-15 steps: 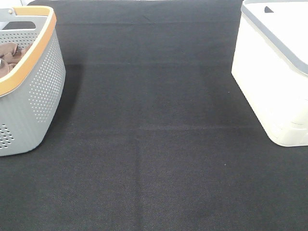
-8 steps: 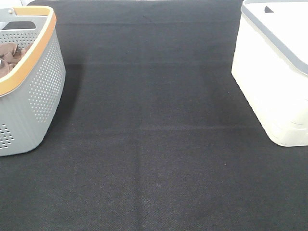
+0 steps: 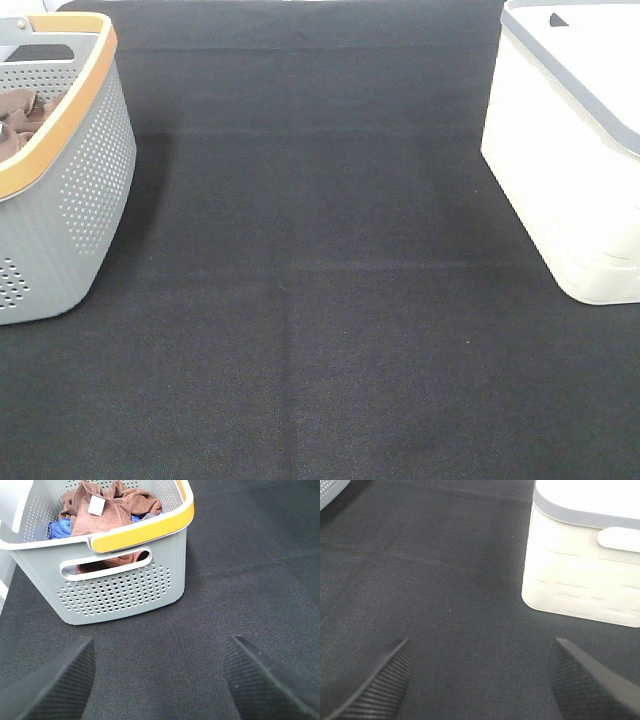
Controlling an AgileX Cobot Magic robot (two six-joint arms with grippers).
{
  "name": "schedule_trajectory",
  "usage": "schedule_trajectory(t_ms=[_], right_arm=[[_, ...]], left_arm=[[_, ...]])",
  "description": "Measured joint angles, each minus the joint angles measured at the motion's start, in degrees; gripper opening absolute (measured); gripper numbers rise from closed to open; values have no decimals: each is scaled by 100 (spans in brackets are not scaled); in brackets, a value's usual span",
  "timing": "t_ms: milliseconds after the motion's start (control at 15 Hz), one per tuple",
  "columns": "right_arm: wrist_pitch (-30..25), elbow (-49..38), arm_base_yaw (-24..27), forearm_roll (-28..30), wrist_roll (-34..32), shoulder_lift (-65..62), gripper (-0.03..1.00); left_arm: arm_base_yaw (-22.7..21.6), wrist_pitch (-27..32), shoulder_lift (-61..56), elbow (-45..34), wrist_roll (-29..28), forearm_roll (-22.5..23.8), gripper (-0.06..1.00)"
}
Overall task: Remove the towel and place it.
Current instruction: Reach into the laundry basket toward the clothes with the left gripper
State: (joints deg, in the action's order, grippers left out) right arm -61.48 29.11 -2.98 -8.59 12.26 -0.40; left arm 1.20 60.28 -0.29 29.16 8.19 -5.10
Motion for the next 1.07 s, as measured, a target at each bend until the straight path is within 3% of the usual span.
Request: schedule_trajectory(t_ms=[1067], right_arm=[[0,0,0,0,0,0,73]], left_arm=[[0,0,0,0,0,0,69]])
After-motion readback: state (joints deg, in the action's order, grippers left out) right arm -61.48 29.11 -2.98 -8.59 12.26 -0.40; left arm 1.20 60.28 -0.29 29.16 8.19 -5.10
